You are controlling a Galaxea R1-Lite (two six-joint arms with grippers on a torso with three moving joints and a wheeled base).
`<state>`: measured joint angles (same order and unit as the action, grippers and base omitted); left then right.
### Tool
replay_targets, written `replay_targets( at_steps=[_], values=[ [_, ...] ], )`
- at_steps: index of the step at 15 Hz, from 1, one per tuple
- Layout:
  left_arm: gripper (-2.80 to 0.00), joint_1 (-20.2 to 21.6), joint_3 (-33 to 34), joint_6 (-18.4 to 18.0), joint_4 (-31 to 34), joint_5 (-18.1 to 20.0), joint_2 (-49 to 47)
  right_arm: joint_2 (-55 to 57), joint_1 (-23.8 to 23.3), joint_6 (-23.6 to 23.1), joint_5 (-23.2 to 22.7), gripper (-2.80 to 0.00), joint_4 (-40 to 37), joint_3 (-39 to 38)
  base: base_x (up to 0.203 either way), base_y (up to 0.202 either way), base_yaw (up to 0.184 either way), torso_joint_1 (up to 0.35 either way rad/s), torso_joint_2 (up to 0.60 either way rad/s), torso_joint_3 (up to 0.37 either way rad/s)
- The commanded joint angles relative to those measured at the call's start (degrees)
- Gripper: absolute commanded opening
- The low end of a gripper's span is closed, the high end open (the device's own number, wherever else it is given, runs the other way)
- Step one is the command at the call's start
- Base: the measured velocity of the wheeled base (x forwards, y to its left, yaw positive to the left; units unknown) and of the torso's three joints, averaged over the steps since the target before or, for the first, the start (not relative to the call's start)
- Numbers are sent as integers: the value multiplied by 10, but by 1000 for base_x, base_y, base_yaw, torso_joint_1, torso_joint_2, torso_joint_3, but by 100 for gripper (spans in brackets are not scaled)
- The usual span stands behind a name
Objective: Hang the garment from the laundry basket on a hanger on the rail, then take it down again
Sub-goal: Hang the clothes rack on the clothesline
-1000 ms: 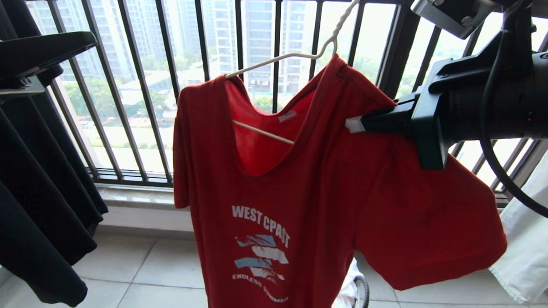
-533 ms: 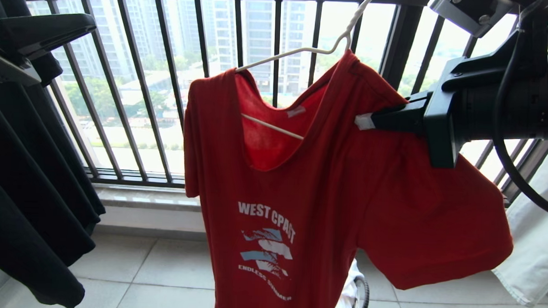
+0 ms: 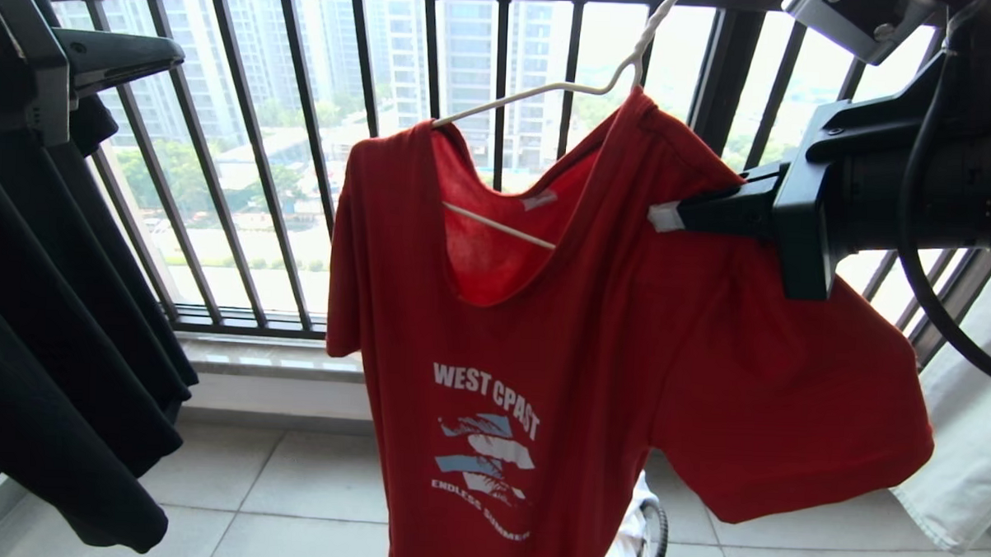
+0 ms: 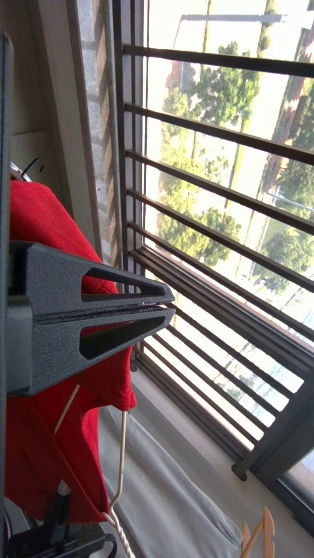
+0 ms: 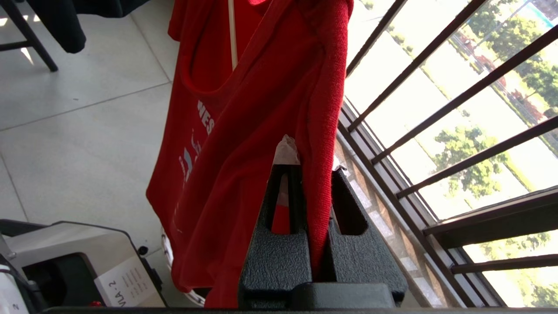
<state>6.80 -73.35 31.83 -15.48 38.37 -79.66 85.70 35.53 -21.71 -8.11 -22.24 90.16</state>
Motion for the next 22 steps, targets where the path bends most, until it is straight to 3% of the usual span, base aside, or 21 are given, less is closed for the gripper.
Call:
replay_targets(
  at_steps=[1, 3, 4, 5, 11, 14, 17, 22],
  values=[
    [-280, -33, -23, -114, 84, -125, -17, -1, -3, -2, -1, -280, -1, 1, 0, 0, 0, 0, 0, 0],
    [-280, -68, -27, -159, 93, -246, -35, -4, -3, -1, -1, -280, -2, 0, 0, 0, 0, 0, 0, 0],
    [-280, -80, -29, -181, 95, -288, -46, -6, -5, -1, -1, -280, -2, -2, 0, 0, 0, 0, 0, 0],
    [-280, -85, -28, -205, 96, -304, -49, -9, -8, 0, -1, -280, -2, -2, 0, 0, 0, 41, -193, -149],
    [-280, -86, 1, -282, 105, -306, -40, -23, -22, 0, -1, -280, 0, -40, 0, 0, 0, 110, -404, -291],
    [-280, -86, 7, -317, 152, -305, -22, -37, -40, 0, -2, -280, 13, -73, 0, 0, 0, 156, -467, -314],
    [-280, -97, 30, -328, 156, -302, 2, -54, -49, 0, 1, -280, 65, -129, 0, 0, 0, 183, -483, -306],
    [-280, -150, 97, -339, 170, -281, 77, -84, -78, 1, 13, -280, 72, -174, 0, 0, 0, 204, -504, -304]
  ],
)
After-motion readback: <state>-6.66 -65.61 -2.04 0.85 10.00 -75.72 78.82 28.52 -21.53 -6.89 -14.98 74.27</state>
